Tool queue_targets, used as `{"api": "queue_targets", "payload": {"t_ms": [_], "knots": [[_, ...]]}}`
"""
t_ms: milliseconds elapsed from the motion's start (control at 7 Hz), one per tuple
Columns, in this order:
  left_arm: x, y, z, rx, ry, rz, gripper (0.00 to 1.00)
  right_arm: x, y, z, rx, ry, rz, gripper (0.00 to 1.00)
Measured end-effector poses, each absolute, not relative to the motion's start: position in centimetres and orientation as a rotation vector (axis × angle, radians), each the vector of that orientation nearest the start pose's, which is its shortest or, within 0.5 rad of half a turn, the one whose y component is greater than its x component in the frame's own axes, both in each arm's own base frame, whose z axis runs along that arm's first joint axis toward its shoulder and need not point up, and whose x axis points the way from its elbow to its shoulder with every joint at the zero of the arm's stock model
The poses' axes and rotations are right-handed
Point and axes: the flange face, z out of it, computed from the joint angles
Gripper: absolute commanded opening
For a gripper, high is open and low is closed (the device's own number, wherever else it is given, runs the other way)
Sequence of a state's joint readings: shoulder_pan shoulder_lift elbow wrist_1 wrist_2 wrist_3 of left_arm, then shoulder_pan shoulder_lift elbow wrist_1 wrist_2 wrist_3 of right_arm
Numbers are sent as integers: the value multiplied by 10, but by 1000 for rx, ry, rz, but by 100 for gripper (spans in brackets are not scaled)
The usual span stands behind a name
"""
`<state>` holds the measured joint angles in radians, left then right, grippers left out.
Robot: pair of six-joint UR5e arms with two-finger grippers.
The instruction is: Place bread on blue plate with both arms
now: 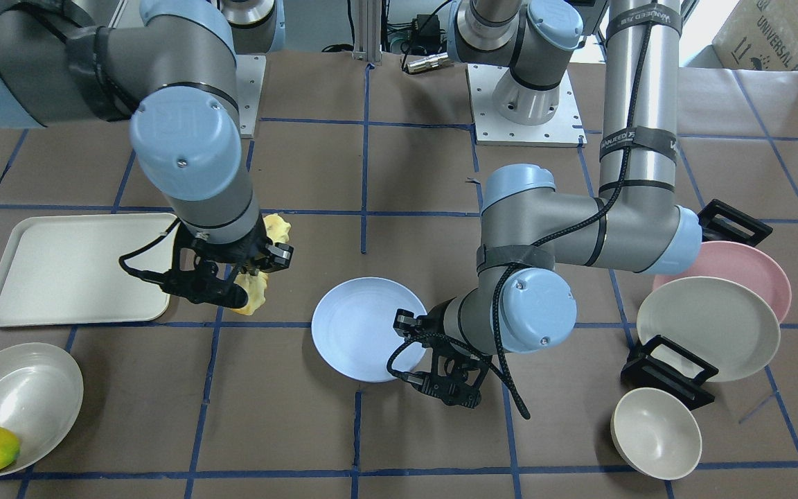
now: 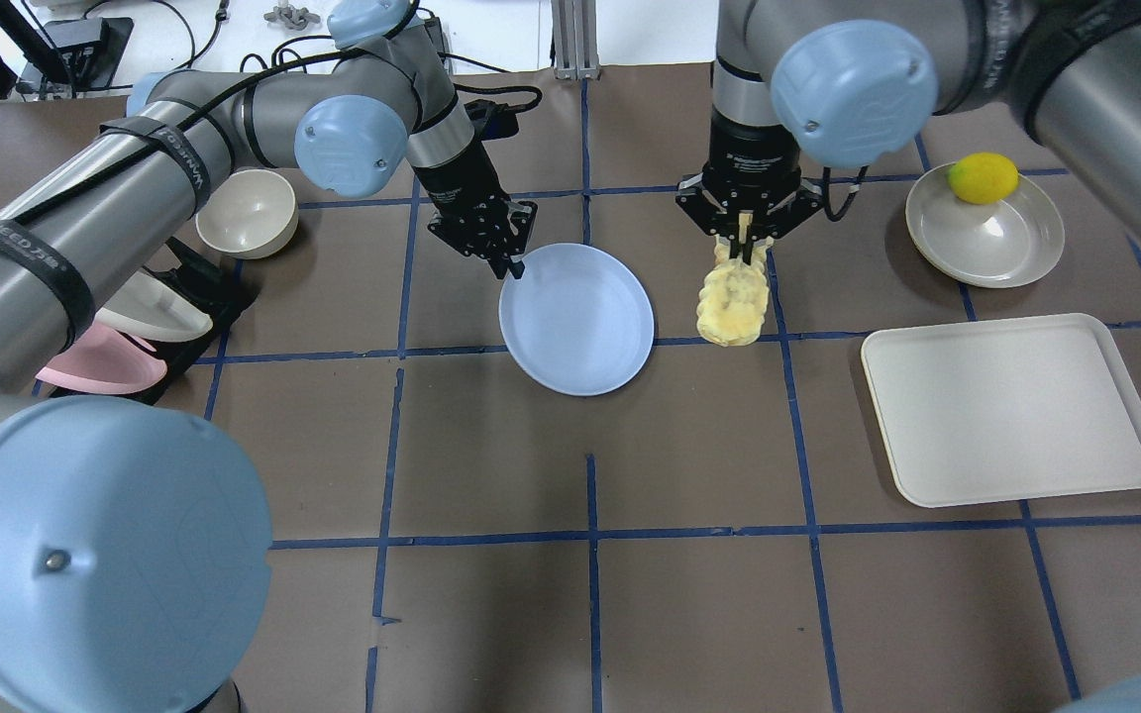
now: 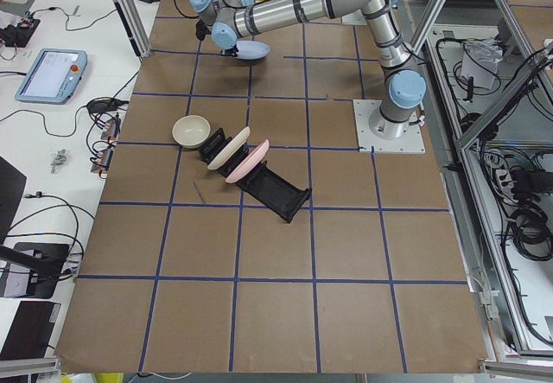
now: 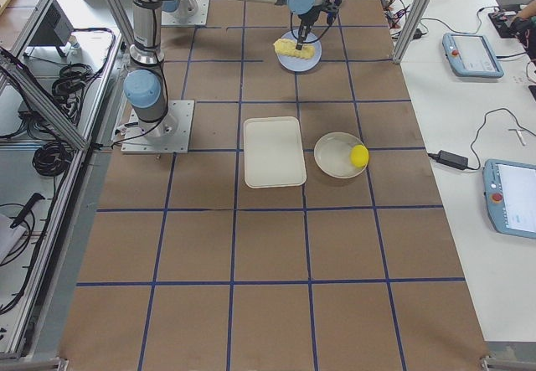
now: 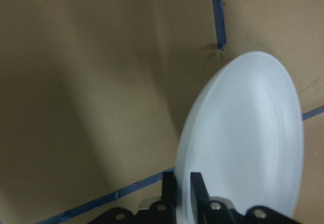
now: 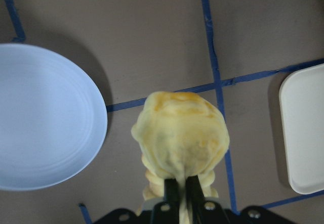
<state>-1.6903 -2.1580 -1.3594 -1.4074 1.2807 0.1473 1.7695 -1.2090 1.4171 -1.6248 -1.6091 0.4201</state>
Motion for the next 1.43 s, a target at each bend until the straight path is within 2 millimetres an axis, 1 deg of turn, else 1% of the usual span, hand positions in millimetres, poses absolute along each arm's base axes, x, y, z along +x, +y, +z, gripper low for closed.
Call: {"api": "queue_targets", "payload": {"t_ms": [286, 429, 571, 714, 857, 1000, 1143, 1286, 1429], "knots": [[-229, -644, 299, 375, 3349, 290, 100, 314, -600, 332, 456, 3190, 182, 18], [-217, -639, 324, 373, 3278, 242, 100, 344, -610, 313, 480, 3183, 150, 18], [-206, -630, 354, 373, 3221, 192, 100, 369, -618, 294, 500, 3175, 118, 24], [-197, -615, 392, 372, 3182, 148, 100, 391, -622, 279, 509, 3172, 101, 79], [-187, -599, 426, 367, 3136, 103, 100, 404, -625, 268, 518, 3179, 92, 100], [-180, -584, 453, 360, 3097, 73, 100, 407, -626, 264, 532, 3202, 72, 100], [-172, -575, 470, 346, 3081, 61, 100, 407, -627, 263, 533, 3226, 55, 100], [-159, -571, 482, 314, 3080, 60, 100, 405, -628, 266, 513, 3240, 40, 100], [-148, -570, 488, 285, 3082, 64, 100, 400, -630, 274, 453, 3251, 24, 100]]}}
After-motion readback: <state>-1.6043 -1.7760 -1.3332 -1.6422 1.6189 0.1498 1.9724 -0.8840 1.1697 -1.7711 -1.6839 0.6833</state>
